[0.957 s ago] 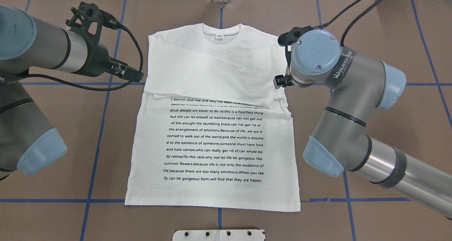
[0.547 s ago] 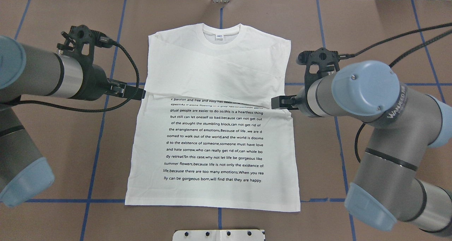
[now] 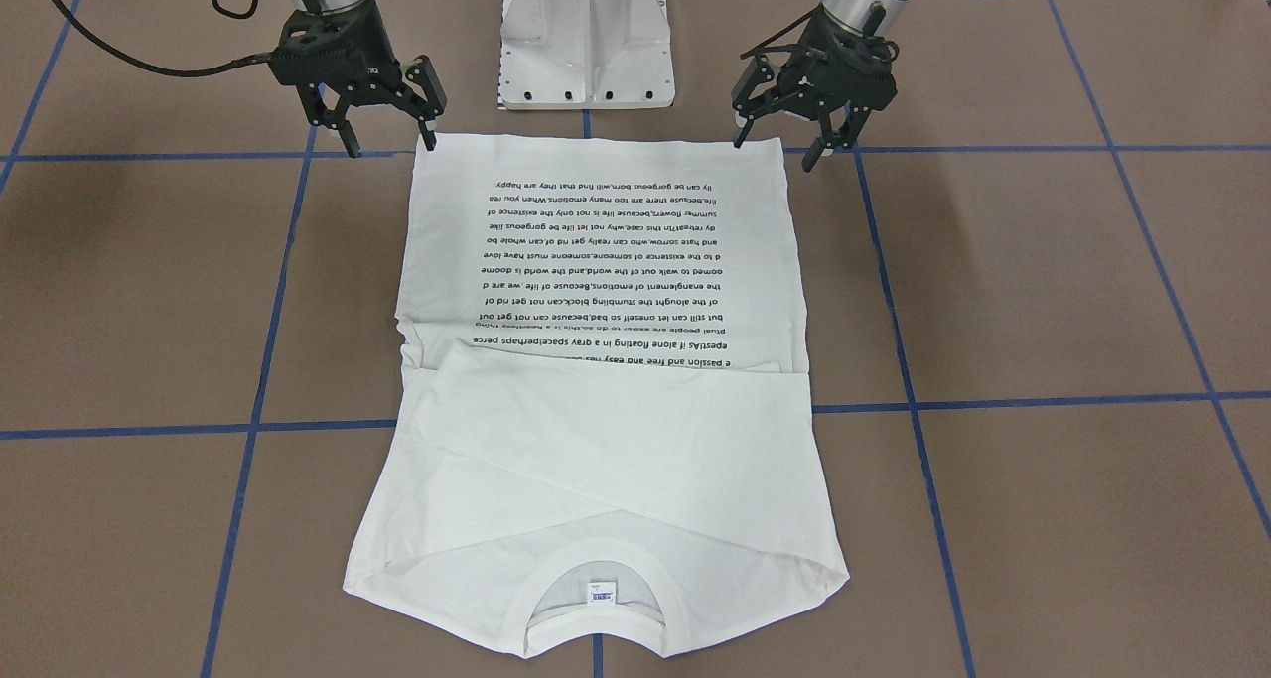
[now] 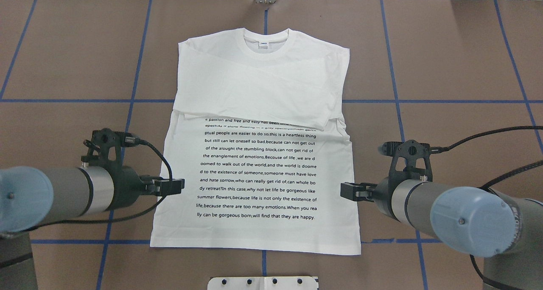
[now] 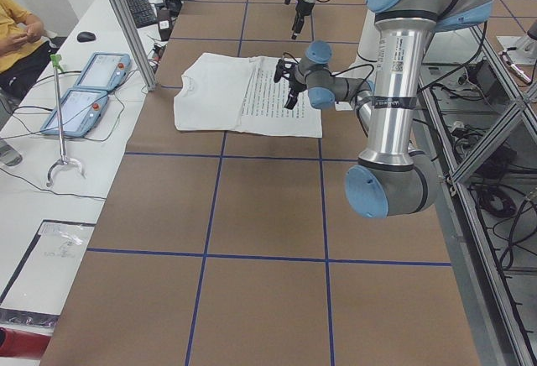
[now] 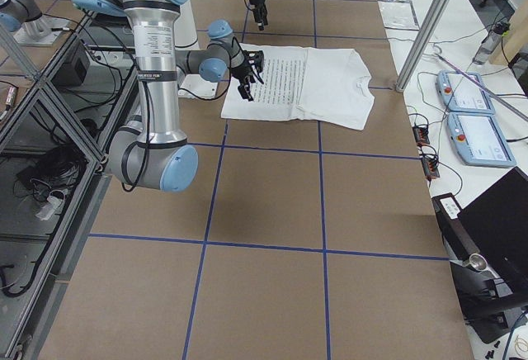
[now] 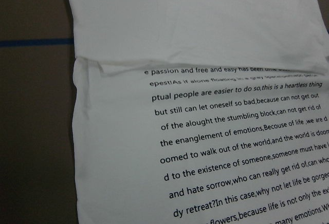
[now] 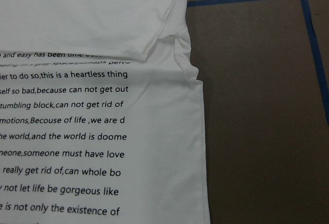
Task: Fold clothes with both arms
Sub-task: 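Lower both grippers to the hem corners nearest the robot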
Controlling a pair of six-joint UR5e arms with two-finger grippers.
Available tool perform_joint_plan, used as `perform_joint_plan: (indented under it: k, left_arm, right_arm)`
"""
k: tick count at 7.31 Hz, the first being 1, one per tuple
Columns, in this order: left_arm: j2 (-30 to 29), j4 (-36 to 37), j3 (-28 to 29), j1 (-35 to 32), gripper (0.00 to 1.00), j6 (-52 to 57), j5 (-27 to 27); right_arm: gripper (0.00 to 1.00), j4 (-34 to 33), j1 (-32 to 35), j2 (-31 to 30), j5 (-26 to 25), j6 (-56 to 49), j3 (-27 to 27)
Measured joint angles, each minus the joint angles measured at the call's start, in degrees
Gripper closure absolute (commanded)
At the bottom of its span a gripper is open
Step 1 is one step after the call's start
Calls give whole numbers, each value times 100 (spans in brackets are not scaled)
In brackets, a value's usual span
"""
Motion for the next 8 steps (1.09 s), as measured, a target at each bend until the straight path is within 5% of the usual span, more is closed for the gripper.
perform_joint_plan:
  k: [3, 8]
  left_arm:
    - [306, -41, 236, 817, 10, -564, 408]
    - [316, -27, 661, 1072, 18, -646, 645]
  right_arm:
    - [0, 14, -255, -146, -184, 226, 98]
    - [0, 15, -307, -143, -304, 239, 70]
